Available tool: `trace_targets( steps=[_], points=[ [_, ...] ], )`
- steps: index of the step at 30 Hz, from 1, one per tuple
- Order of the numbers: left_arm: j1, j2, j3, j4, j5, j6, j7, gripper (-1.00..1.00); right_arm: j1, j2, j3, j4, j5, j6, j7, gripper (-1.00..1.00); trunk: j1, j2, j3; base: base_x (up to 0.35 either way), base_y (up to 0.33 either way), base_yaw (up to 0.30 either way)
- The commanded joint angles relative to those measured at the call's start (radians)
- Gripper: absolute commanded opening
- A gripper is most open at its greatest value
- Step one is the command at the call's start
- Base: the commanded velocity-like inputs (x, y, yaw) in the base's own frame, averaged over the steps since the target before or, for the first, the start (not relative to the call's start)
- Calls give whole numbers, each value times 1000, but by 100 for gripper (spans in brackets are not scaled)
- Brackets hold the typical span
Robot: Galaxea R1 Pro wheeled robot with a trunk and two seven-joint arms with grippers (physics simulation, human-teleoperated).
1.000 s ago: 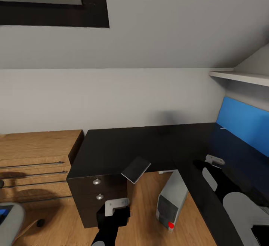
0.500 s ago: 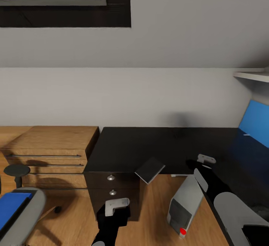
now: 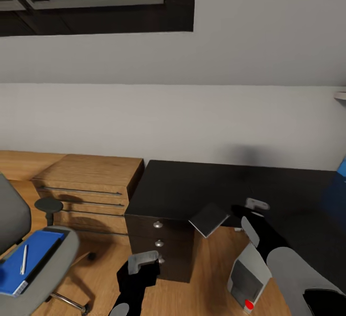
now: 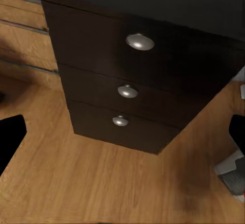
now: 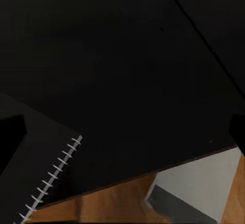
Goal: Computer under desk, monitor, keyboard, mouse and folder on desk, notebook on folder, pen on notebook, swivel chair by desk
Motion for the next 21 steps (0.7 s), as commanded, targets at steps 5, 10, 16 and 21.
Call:
trace_targets(
  steps=[5, 10, 16, 21],
  points=[
    [-2, -1, 44, 30, 6, 6, 4, 100, 13, 13, 2, -54, -3, 8, -8, 100, 0, -1, -6, 0, 0, 231],
    [-2, -7, 76, 74, 5, 6, 8, 100, 128, 21, 2, -268, -2, 24, -23, 100, 0, -1, -10, 0, 0, 231],
    [-2, -8, 83, 80, 5, 5, 10, 100, 259, 27, 10, -511, -3, 85, -67, 100, 0, -1, -16, 0, 0, 224],
    [-2, -8, 85, 81, 4, 4, 10, 100, 348, 44, 30, -692, -4, 146, -85, 100, 0, -1, -21, 0, 0, 188]
  ],
)
